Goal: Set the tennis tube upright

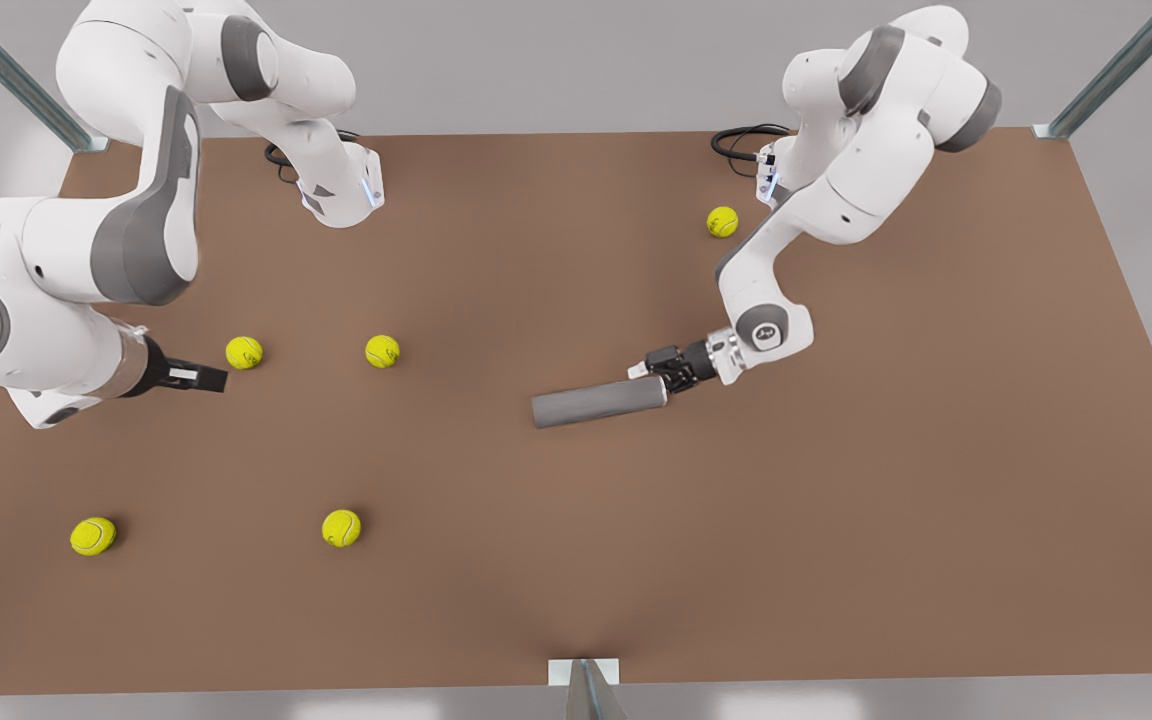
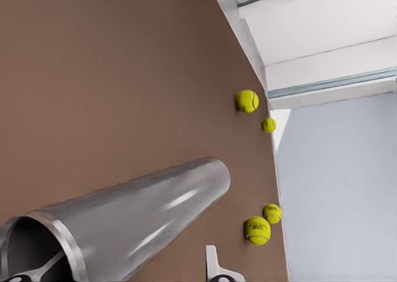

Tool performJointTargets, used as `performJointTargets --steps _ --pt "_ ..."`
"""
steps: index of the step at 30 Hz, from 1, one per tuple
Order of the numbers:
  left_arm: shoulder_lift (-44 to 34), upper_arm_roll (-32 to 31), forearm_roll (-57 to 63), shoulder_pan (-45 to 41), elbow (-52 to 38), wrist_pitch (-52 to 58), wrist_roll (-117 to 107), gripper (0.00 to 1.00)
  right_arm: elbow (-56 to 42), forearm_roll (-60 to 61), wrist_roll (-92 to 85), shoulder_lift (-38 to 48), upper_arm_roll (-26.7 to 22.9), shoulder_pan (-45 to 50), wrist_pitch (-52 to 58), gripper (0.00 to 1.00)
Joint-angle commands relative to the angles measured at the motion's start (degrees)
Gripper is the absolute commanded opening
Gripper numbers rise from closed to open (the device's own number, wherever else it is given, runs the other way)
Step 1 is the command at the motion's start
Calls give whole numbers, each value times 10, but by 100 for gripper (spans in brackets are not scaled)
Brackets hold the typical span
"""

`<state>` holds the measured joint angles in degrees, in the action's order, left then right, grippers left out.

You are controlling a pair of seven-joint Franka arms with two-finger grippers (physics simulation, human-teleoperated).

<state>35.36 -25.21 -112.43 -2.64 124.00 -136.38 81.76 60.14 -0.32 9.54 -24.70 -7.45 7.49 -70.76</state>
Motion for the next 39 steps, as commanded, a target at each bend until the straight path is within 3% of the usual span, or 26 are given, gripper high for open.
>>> performJointTargets --steps 1,3,7,12,17,25,31,33,39 --pt "3 0 2 -1 -4 1 17 100 0 2 14 1 2 -1 0 100" --pt "3 0 2 -1 -4 1 14 95 0 14 12 1 1 -9 1 100" --pt "2 0 3 -1 -3 1 15 68 0 35 12 1 -2 -27 2 100" --pt "-4 0 5 0 -3 1 10 62 0 37 12 2 2 -27 1 100" --pt "-13 -3 5 0 -3 1 -6 46 -1 37 14 10 5 -21 -5 100" --pt "-47 -5 14 -11 2 -3 -20 37 9 -20 13 4 5 17 -54 100" --pt "-77 -5 30 -17 17 -7 -34 22 9 2 12 -1 5 16 -60 100" --pt "-92 -4 30 -25 17 -9 -69 21 56 2 13 7 5 8 -76 100" --pt "-143 -4 30 -30 17 -50 -107 21 59 2 19 7 8 10 -76 100"
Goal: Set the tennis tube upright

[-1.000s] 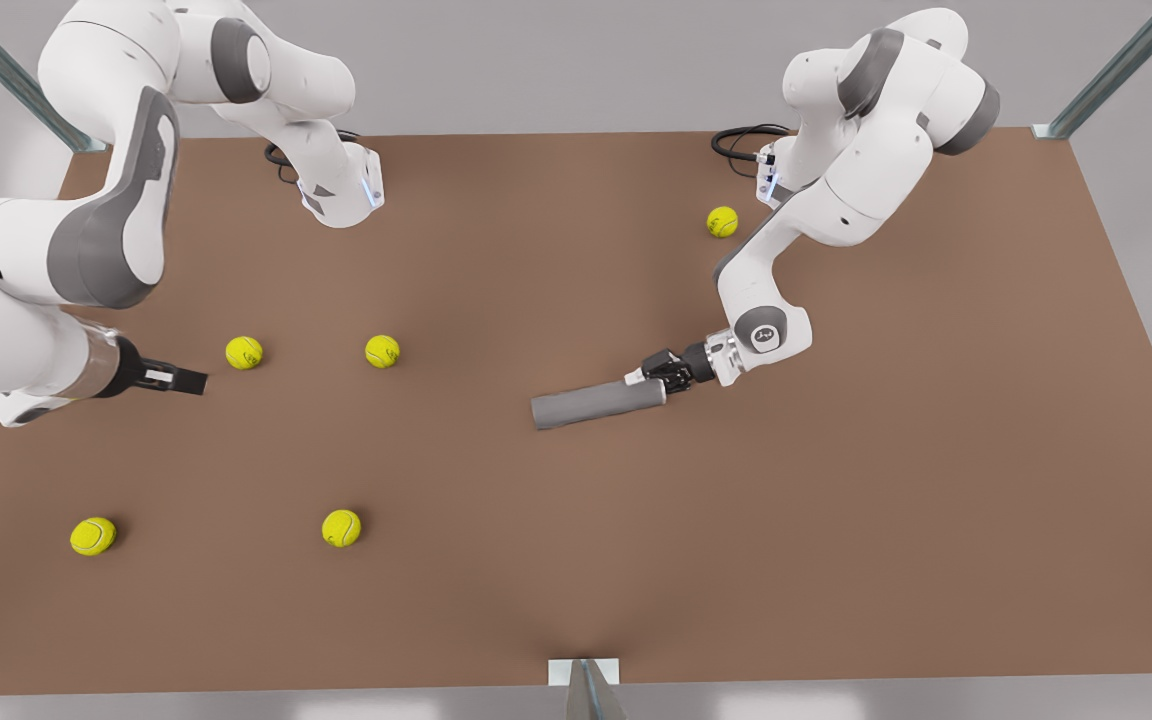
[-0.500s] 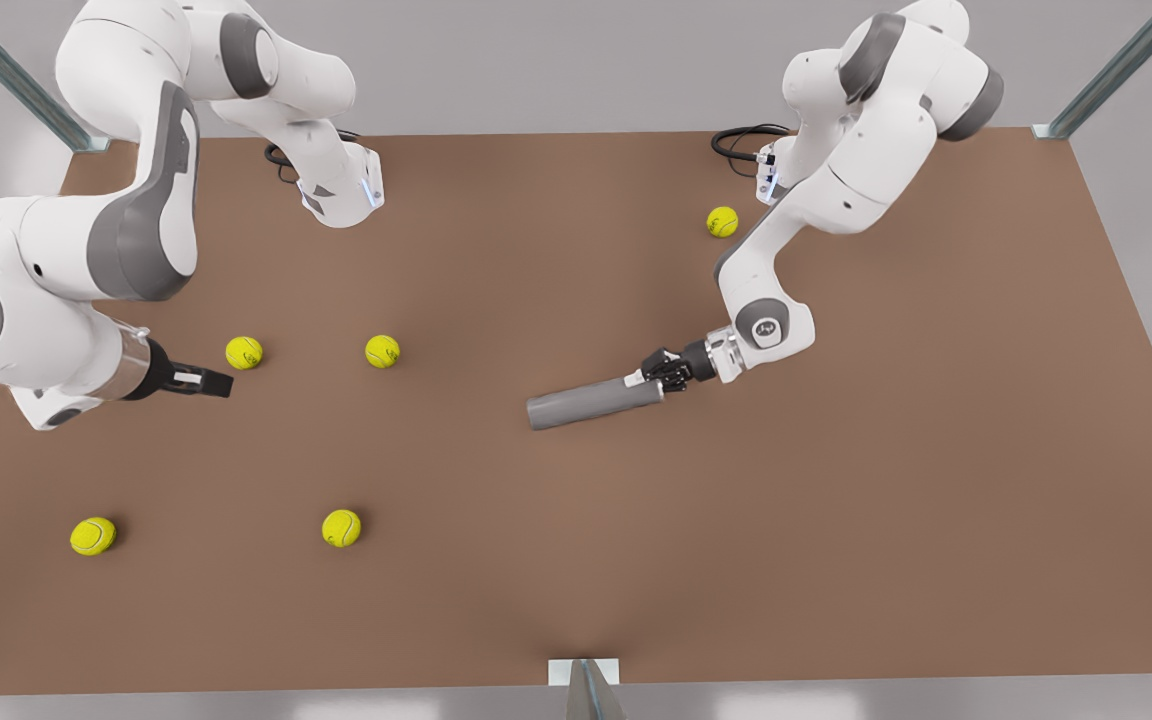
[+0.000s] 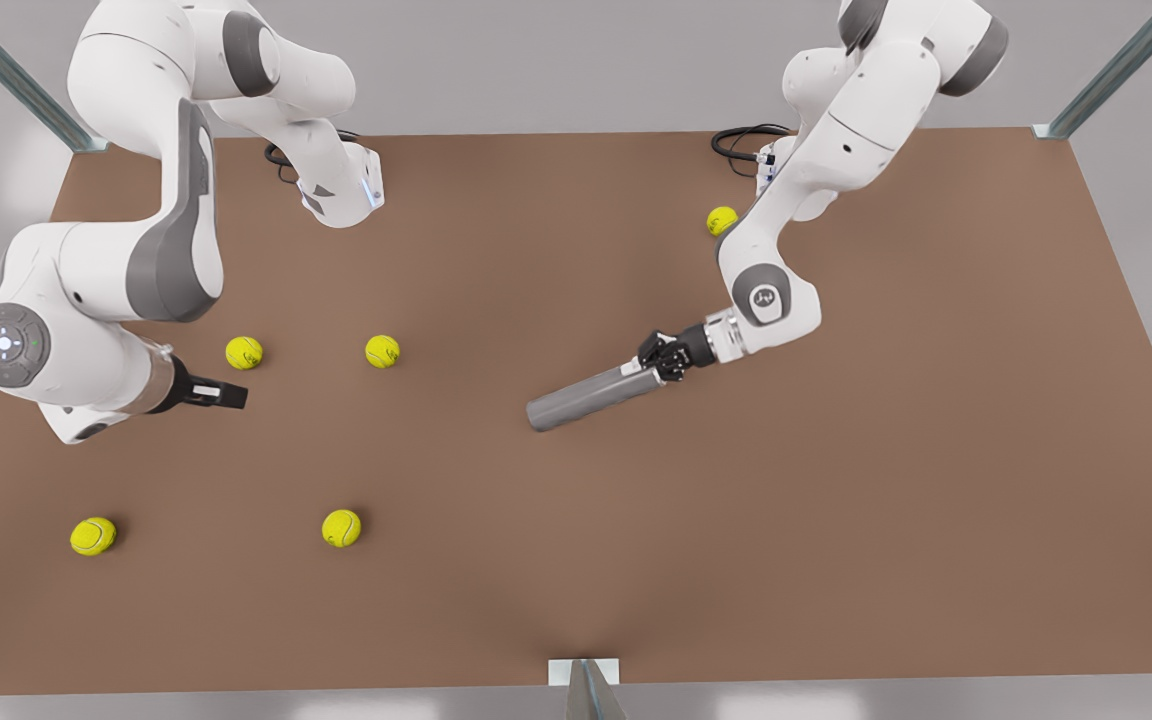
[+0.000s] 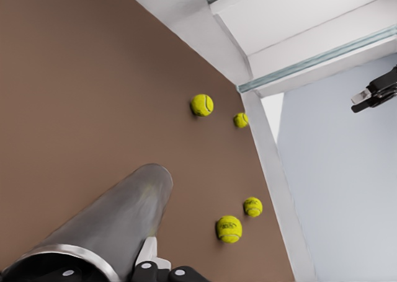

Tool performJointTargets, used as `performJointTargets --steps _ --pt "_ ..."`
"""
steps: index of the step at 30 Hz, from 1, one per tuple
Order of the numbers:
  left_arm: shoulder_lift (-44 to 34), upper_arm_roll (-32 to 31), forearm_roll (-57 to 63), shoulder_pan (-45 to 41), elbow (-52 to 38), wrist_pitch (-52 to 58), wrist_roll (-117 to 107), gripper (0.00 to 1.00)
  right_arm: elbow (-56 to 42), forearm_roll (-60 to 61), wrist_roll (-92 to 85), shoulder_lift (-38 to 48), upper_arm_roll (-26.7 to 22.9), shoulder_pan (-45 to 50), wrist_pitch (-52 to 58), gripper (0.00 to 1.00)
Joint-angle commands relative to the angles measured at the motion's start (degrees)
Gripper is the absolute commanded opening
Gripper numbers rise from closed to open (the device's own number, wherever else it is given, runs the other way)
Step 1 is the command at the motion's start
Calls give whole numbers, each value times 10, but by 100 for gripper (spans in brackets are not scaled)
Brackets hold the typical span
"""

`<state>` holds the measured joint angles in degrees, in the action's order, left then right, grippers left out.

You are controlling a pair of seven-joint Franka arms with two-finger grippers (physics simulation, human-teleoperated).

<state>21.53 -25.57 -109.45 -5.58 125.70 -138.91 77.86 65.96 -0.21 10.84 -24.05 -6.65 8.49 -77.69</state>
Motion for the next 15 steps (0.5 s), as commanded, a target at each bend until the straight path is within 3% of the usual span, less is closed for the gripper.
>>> performJointTargets --steps 1,3,10,15 --pt "-14 0 0 0 0 -42 -72 21 0 1 6 1 0 0 -7 100" --pt "-30 -1 0 -20 -1 -104 -105 21 0 0 6 1 0 0 -7 100" --pt "-37 7 10 -17 -5 -119 -111 21 0 -2 7 7 0 3 -5 100" --pt "-35 46 278 -15 -3 -118 -223 21 0 -3 6 9 0 0 -4 100"
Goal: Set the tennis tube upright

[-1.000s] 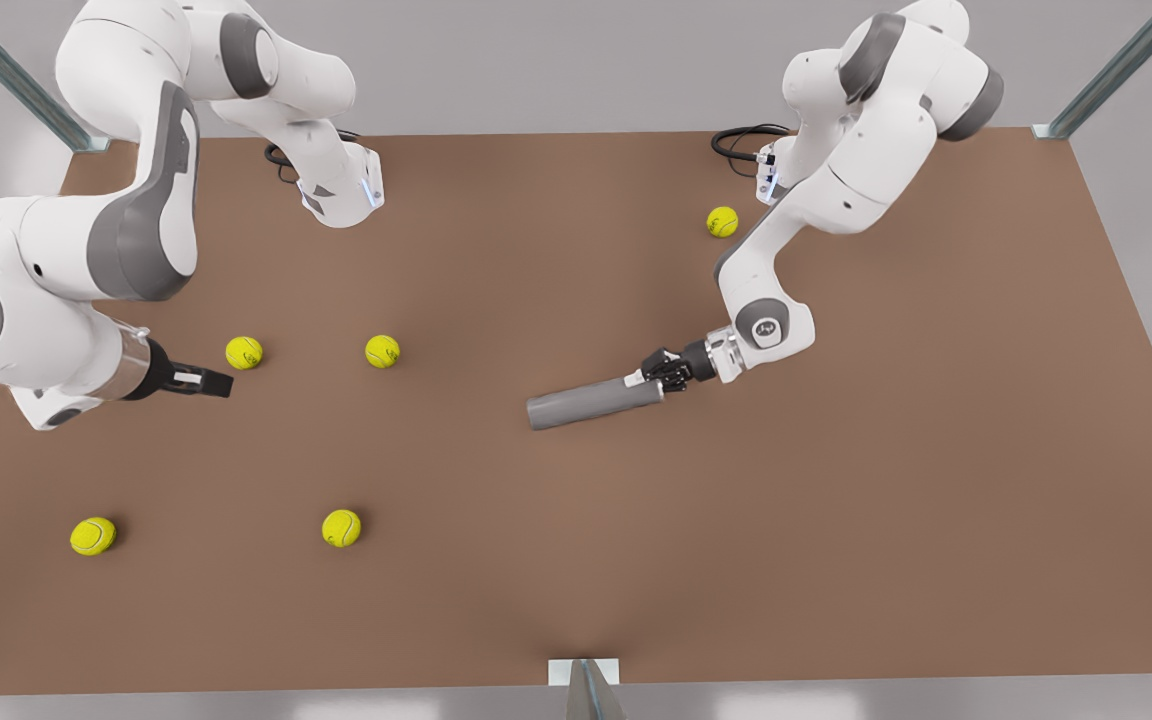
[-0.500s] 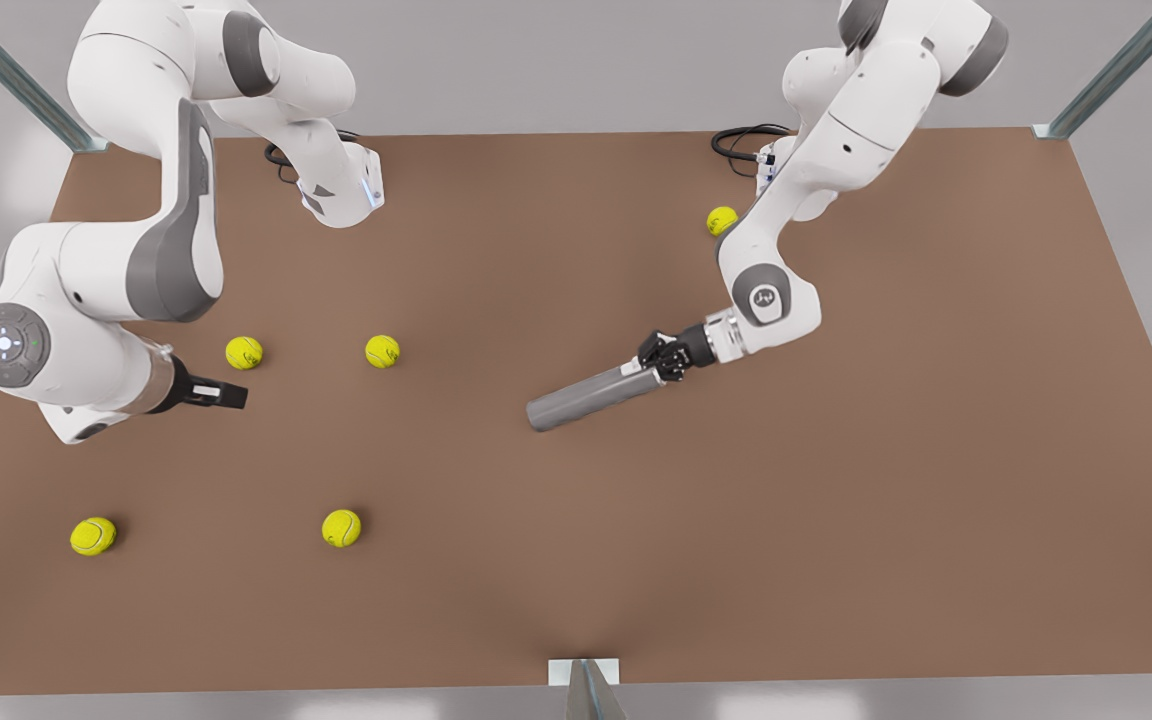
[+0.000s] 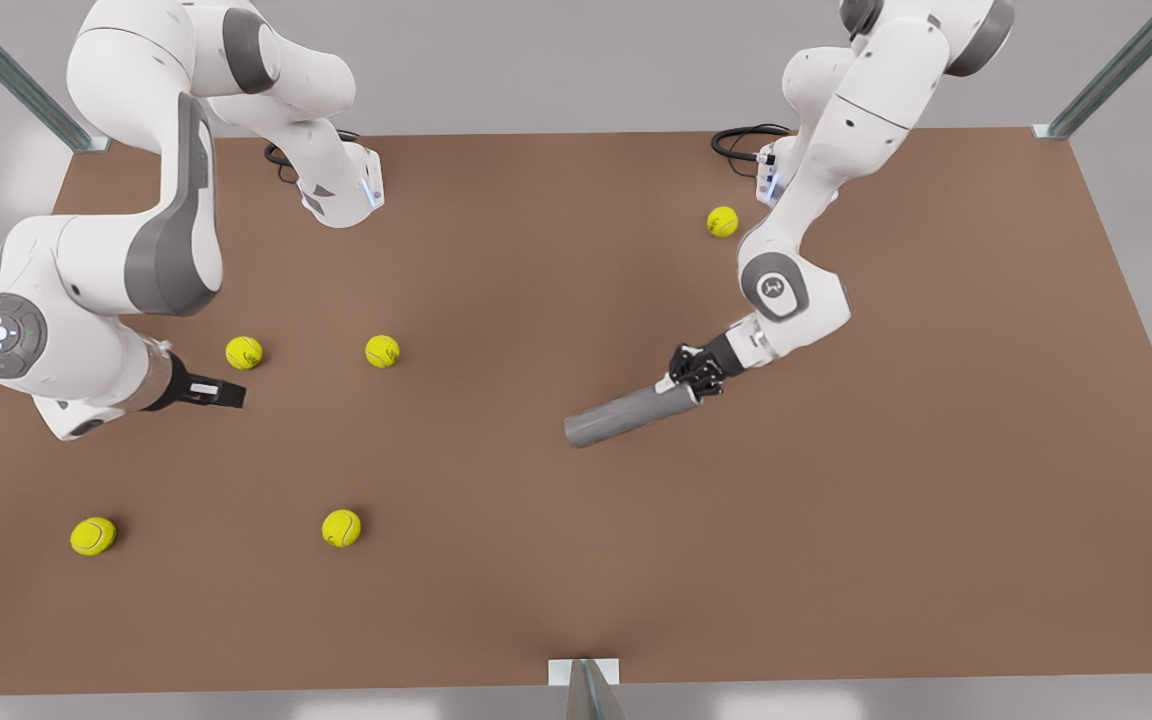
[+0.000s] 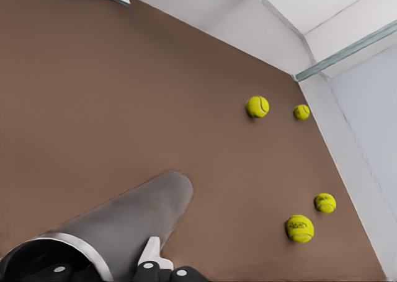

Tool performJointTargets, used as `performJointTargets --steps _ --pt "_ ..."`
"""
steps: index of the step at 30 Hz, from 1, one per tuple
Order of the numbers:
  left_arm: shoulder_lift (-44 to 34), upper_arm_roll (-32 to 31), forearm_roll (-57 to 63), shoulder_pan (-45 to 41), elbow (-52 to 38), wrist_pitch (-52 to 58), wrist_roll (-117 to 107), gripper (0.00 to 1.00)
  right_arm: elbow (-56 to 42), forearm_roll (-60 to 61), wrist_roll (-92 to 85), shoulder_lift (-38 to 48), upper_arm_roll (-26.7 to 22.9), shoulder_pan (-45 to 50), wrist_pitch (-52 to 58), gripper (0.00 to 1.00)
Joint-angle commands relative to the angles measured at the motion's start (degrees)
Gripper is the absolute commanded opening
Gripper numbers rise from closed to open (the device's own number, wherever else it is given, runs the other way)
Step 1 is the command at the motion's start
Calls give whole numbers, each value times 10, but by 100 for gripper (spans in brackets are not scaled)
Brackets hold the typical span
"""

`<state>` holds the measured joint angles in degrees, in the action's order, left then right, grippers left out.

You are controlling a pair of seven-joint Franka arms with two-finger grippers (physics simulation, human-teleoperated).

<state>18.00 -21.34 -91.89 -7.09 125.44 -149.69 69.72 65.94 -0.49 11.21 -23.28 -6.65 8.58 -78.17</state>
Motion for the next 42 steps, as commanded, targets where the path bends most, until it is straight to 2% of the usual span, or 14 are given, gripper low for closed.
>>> performJointTargets --steps 1,8,10,12,13,14,16,19,21,23,26,27,34,42 --pt "-3 4 102 0 1 -10 -149 21 0 0 2 1 0 0 1 100" --pt "-32 5 106 1 6 -8 -177 21 0 -1 1 0 0 -1 0 100" --pt "-37 6 214 8 6 -5 -224 21 0 -1 1 0 0 -2 0 100" --pt "-43 7 224 8 6 -1 -229 21 0 2 1 0 0 -2 -2 100" --pt "-46 24 234 8 7 11 -229 21 -1 1 1 0 0 -2 -2 100" --pt "-51 53 281 8 6 52 -240 21 -1 1 1 0 0 -1 -2 100" --pt "-68 73 400 8 0 101 -323 21 0 1 1 0 0 3 -2 100" --pt "-83 131 457 8 -26 185 -333 21 0 1 1 -1 1 6 -2 100" --pt "-83 136 471 9 -35 201 -340 21 0 1 2 -1 1 7 -3 100" --pt "-79 162 533 13 -78 245 -349 21 0 -1 4 -1 13 9 -3 100" --pt "-68 170 674 21 -150 308 -390 21 0 1 4 -1 13 9 -3 100" --pt "-67 173 685 22 -164 329 -395 21 1 2 5 -2 13 8 -13 100" --pt "-66 182 880 22 -194 361 -396 21 1 3 4 -2 12 1 -12 100" --pt "-32 196 897 33 -215 339 -405 21 2 2 5 -1 12 4 -8 100"
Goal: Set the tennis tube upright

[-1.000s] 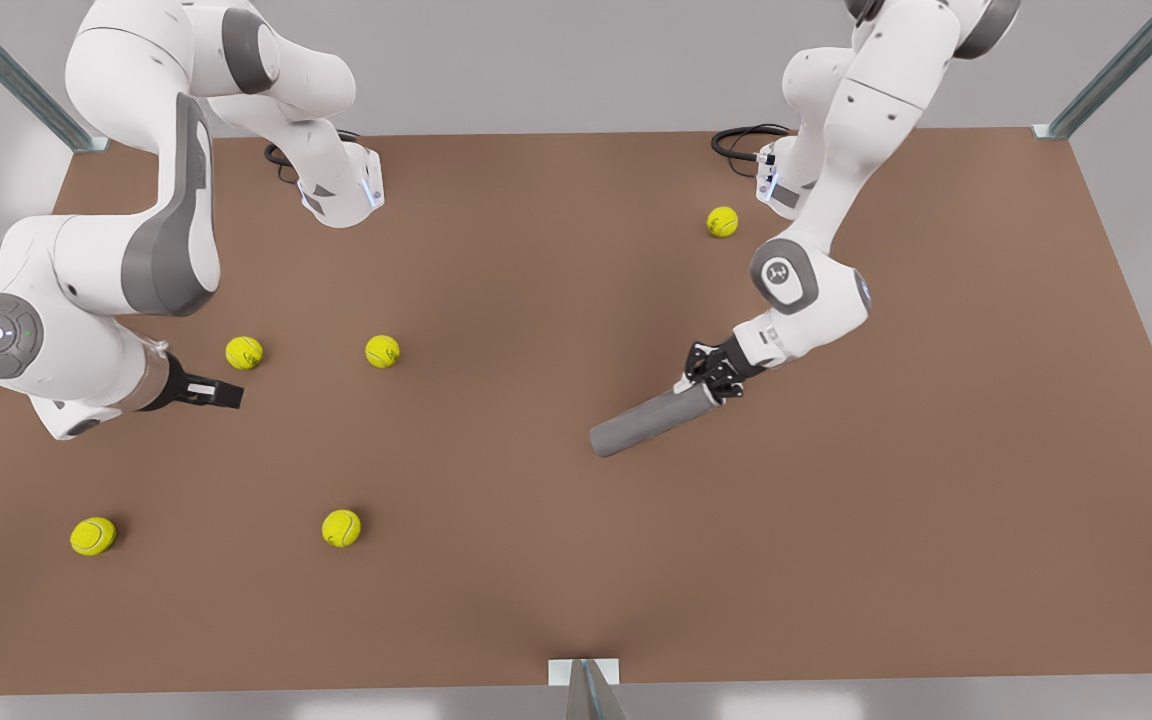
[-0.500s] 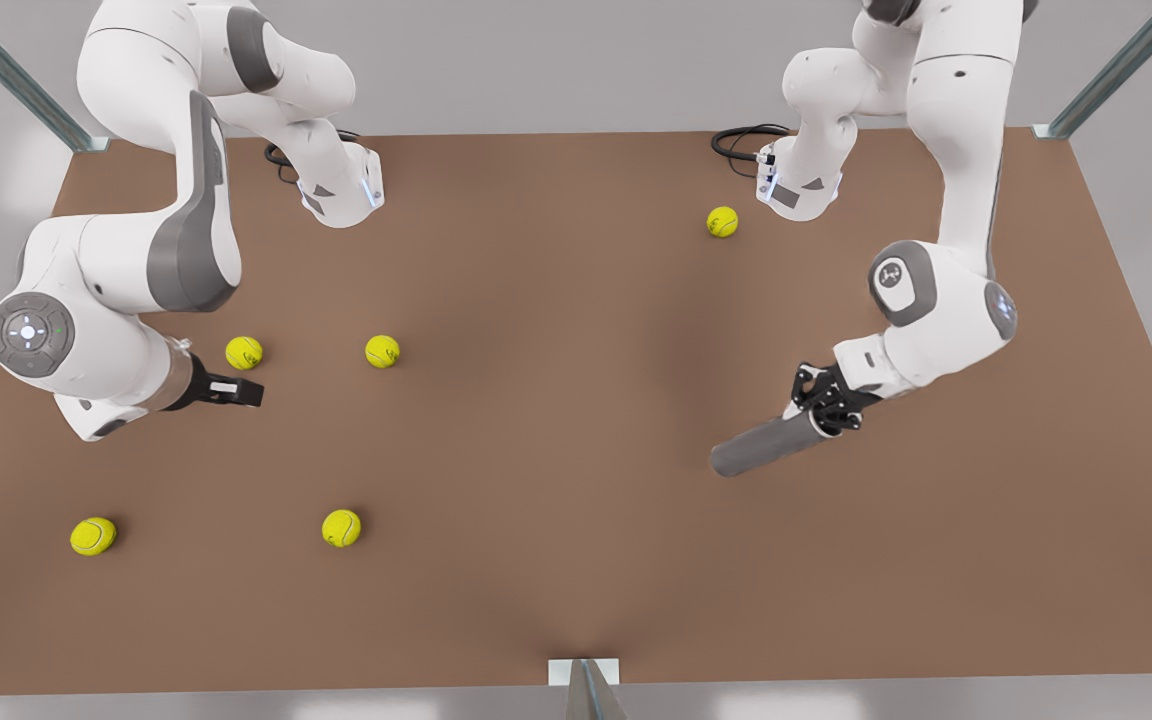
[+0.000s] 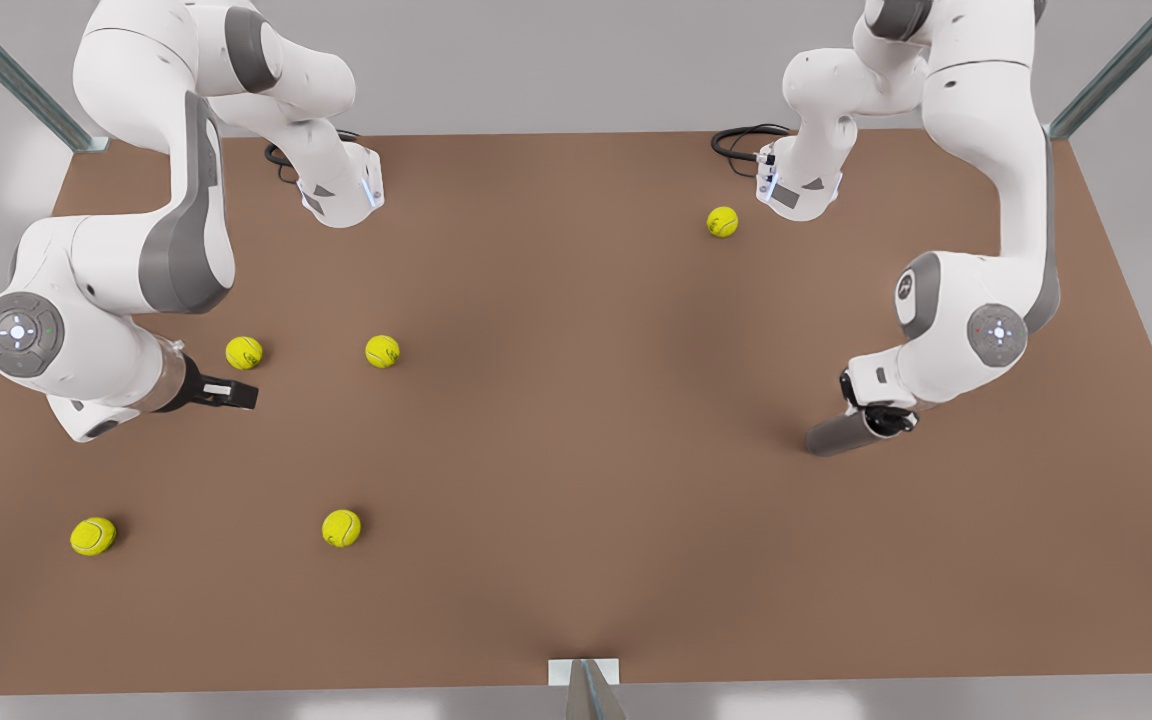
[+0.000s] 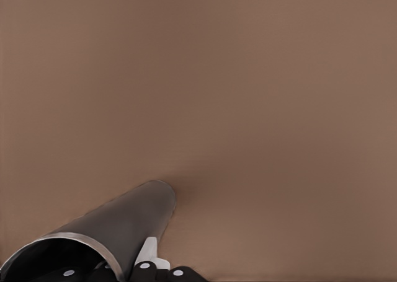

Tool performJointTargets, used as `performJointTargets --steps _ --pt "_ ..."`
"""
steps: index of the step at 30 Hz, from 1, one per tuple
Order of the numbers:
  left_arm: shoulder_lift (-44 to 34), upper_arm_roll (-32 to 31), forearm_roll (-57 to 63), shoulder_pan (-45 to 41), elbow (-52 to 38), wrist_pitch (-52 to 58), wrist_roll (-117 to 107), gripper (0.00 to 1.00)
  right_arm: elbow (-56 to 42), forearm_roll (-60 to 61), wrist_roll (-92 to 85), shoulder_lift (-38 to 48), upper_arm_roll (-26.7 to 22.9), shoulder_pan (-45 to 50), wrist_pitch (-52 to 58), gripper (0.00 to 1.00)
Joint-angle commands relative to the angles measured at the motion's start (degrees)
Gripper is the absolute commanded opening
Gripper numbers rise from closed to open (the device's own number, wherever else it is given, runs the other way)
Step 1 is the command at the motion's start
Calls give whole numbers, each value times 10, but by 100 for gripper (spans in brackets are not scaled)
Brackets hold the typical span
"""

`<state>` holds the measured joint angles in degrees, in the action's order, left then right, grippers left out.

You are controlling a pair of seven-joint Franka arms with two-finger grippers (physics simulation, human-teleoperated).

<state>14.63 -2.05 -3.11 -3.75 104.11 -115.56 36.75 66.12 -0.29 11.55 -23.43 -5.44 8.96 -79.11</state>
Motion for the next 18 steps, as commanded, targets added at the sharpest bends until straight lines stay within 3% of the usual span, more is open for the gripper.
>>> performJointTargets --steps 1,7,8,9,10,18 --pt "4 3 9 0 -1 -8 -75 21 0 0 1 1 0 0 1 100" --pt "15 3 9 7 -1 -12 -75 21 0 0 0 0 0 -1 0 100" --pt "15 3 13 6 -1 -12 -75 28 0 0 0 0 0 -2 0 100" --pt "15 3 27 6 -3 -12 -75 76 1 0 0 0 0 -2 0 100" --pt "15 2 28 6 -3 -12 -71 100 1 0 0 0 0 -2 -1 100" --pt "13 3 28 4 -7 -6 -75 100 2 -1 1 1 0 2 1 100"
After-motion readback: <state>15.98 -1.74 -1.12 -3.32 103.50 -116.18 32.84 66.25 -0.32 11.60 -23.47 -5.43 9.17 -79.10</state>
